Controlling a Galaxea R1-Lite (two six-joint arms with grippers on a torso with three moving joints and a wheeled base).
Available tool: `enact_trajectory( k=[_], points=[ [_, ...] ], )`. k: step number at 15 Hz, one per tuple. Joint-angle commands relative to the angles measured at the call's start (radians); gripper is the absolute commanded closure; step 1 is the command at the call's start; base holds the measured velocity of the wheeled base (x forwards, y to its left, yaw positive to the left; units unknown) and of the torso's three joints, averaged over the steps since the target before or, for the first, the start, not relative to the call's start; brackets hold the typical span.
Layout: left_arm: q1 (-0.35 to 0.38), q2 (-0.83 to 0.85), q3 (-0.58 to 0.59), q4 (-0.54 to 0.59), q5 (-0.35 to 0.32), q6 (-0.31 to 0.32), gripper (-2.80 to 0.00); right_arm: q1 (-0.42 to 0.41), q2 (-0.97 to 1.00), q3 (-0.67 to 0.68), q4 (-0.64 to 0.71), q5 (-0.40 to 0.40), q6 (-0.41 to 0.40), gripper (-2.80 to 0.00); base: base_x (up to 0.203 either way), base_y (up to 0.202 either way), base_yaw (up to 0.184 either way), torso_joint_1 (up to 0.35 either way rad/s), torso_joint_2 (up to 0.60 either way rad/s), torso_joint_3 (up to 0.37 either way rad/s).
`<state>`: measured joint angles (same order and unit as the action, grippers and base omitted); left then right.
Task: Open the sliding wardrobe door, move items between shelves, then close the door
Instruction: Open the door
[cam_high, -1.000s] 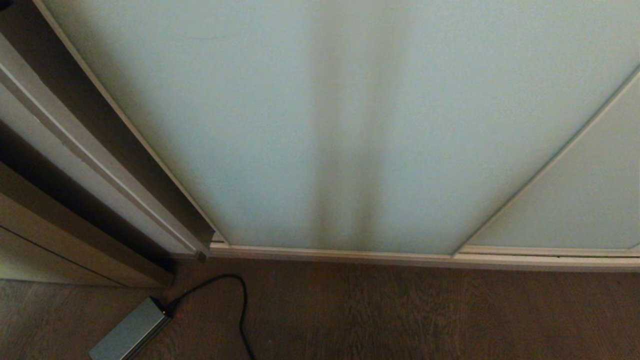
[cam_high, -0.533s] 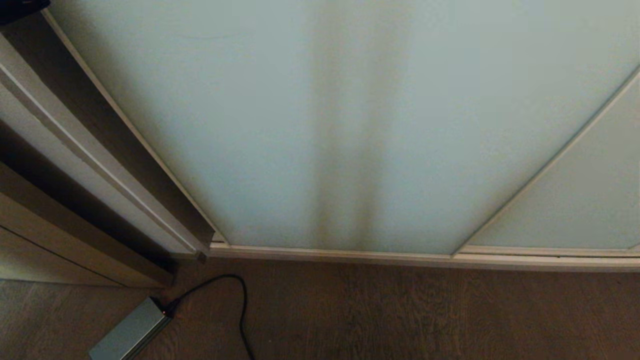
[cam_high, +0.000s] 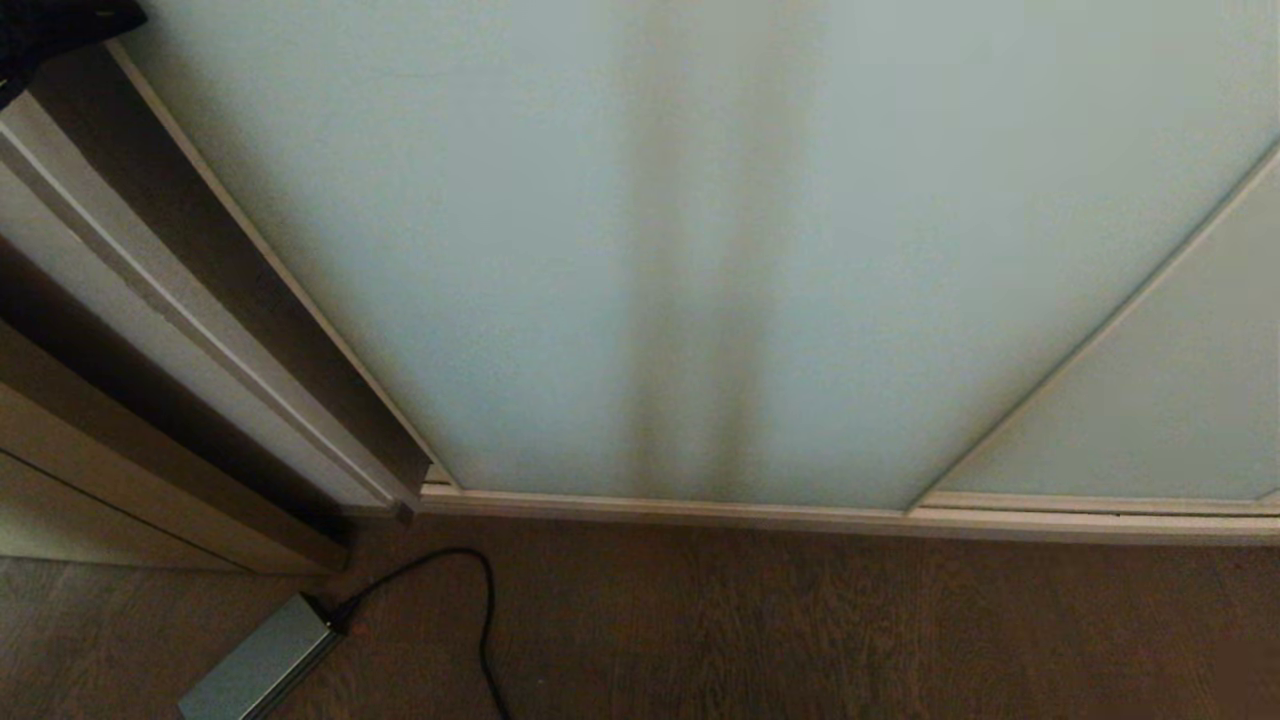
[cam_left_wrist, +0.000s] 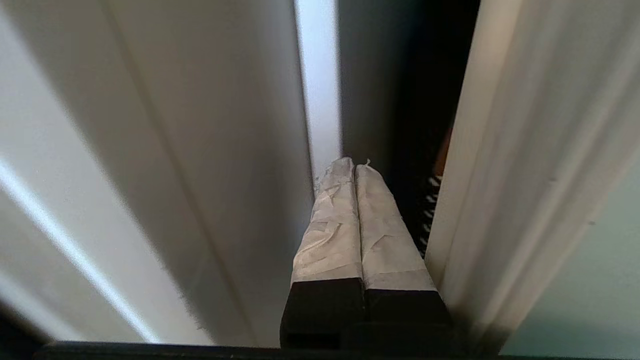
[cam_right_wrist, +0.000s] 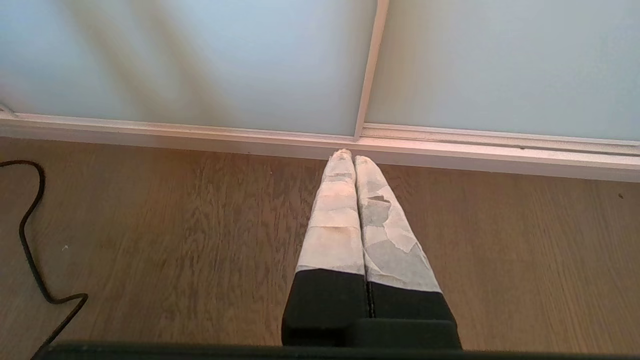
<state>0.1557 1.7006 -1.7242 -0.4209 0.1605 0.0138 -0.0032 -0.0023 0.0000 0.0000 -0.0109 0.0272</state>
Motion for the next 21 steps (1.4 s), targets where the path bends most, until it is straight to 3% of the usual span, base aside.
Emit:
enact_trajectory(
  k=[1,6,12,21],
  points=[
    [-0.002,0.000,-0.001,-0.003,-0.012,-0.001,0.00,0.000,-0.001,0.000,0.000,0.000,0.000,0.00,0.000,0.000,0.000,0.000,0.00,0.000],
    [-0.036,-0.091,0.044,0.033,-0.021,-0.041,0.00,0.000,-0.001,0.000,0.000,0.000,0.000,0.00,0.000,0.000,0.000,0.000,0.00,0.000],
    [-0.162,-0.185,0.163,0.045,-0.014,-0.045,0.00,0.000,-0.001,0.000,0.000,0.000,0.000,0.00,0.000,0.000,0.000,0.000,0.00,0.000],
    [-0.375,-0.180,0.205,0.045,0.031,-0.036,0.00,0.000,-0.001,0.000,0.000,0.000,0.000,0.00,0.000,0.000,0.000,0.000,0.00,0.000]
  ],
)
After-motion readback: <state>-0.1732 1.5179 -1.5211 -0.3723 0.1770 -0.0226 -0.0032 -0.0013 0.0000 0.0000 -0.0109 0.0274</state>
